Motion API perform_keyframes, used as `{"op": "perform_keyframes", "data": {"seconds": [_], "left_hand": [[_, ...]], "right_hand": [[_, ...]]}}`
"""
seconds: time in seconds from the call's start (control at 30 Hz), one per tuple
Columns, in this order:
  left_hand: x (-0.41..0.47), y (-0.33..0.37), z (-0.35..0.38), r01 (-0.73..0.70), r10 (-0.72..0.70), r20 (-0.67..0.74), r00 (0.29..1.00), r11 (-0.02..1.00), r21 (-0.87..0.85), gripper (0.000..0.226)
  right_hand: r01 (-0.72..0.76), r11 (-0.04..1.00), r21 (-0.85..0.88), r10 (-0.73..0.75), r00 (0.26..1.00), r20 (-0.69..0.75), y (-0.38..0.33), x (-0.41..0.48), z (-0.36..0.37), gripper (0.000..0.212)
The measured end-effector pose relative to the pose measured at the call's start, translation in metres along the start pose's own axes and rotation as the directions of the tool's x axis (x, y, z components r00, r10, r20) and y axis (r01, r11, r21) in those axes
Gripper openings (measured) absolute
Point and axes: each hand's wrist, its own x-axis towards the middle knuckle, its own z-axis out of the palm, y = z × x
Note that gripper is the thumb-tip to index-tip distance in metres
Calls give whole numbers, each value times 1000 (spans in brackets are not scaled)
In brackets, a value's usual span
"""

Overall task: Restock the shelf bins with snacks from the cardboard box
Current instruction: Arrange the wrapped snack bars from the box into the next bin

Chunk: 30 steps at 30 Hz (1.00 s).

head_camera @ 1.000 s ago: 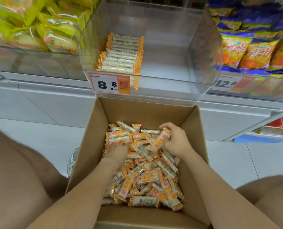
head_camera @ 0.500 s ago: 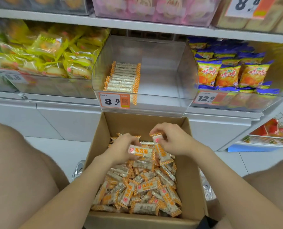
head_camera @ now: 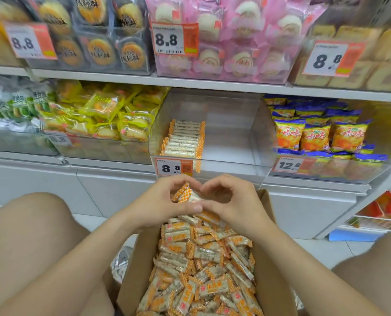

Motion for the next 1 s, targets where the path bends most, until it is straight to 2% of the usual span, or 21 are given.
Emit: {"op": "perform_keyframes", "data": {"seconds": [0.07, 0.13, 0.2, 0.27, 0.33, 0.37, 0.43, 0.5, 0.6, 0.67, 0.77, 0.9, 1.0], "left_hand": [[-3, 6, -13, 5, -9, -34, 999, 992, -124, 34], [-3, 10, -27, -16, 0, -71, 997, 975, -223, 33], [-3, 16, -37, -37, 13, -104, 994, 972, -231, 37], [0, 22, -45, -49, 26, -120, 992, 979, -197, 42], [5, 26, -51, -86, 75, -184, 980, 995, -55, 46], [10, 25, -56, -105, 127, -252, 959, 990, 97, 45], [21, 20, -67, -91, 265, -385, 884, 905, 415, 35], [35, 11, -74, -17, 323, -463, 825, 833, 552, 32], [53, 0, -75, 153, 222, -540, 812, 811, 564, 41], [61, -1, -70, 232, 189, -556, 809, 767, 598, 44], [74, -1, -62, 295, 222, -568, 792, 676, 675, 44], [80, -1, -55, 337, 201, -603, 772, 676, 656, 46], [79, -4, -54, 342, 201, -606, 769, 672, 657, 47]], "right_hand": [[16, 1000, 7, -17, 1000, 18, -4, 3, 1, 18], [-12, 998, 59, 5, 992, 123, -4, 6, -1, 17], [-71, 992, 100, 50, 979, 195, -6, 12, -3, 24], [-104, 986, 134, 75, 977, 202, -10, 21, -8, 30], [-66, 996, 60, 56, 987, 151, -14, 36, -16, 40], [-34, 999, -21, 36, 994, 106, -13, 45, -22, 44], [6, 976, -216, -7, 1000, -3, -8, 66, -38, 47], [-4, 925, -381, 9, 1000, 10, 4, 90, -54, 44], [43, 858, -513, 116, 955, 274, 25, 126, -66, 41], [60, 859, -509, 176, 899, 402, 32, 147, -66, 39], [36, 875, -483, 259, 808, 530, 40, 173, -56, 36], [-113, 893, -436, 385, 694, 608, 42, 187, -29, 35], [-203, 856, -475, 468, 694, 547, 37, 193, -9, 26]]}}
